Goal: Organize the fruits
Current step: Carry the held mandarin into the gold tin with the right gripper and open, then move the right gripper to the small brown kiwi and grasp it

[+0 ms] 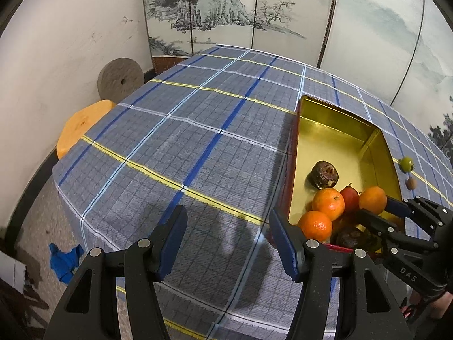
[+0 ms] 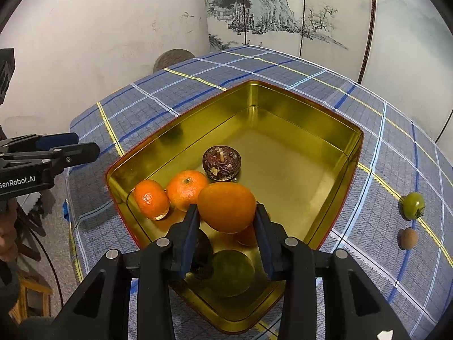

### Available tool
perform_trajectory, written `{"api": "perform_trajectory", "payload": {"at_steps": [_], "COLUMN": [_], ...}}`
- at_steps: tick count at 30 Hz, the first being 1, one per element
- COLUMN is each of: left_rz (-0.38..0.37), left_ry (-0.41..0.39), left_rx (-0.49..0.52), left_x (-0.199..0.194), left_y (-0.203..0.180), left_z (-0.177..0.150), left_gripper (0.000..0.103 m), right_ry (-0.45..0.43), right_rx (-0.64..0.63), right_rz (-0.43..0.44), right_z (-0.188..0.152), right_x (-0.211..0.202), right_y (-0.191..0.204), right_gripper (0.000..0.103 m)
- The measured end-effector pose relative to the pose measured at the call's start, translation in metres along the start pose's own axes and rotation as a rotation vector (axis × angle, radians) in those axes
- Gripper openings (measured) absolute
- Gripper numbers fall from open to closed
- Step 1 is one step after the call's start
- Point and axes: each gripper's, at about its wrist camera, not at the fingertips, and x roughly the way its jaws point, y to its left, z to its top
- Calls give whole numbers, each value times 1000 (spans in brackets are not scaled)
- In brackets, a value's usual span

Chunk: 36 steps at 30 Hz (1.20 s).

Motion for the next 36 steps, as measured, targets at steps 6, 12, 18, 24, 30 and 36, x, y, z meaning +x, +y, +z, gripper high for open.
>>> {"api": "perform_trajectory", "payload": {"at_steps": [6, 12, 18, 24, 30, 36], "left_rz": [-5, -9, -20, -41, -68, -92], "left_ry": [5, 1, -2, -7, -1, 12], "left_rx": [1, 7, 28, 59, 97, 137], "left_x": [0, -1, -2, -3, 1, 6], "left_y": [0, -4, -14, -30, -52, -75], "left_z": [-2, -1, 2, 6, 10, 14], "left_gripper": [61, 61, 61, 61, 61, 61], "right_ry": [-1, -12, -60, -99, -74, -34], "right_rx": [2, 5, 36, 96, 203, 314], "right_rz": [19, 18, 10, -74, -193, -257], "right_z": [-2, 0, 0, -3, -21, -42], "right_x": [-2, -6, -24, -44, -46, -41], "right_y": [2, 3, -8, -44, -108, -163], "right_gripper": [37, 40, 41, 41, 41, 41]}}
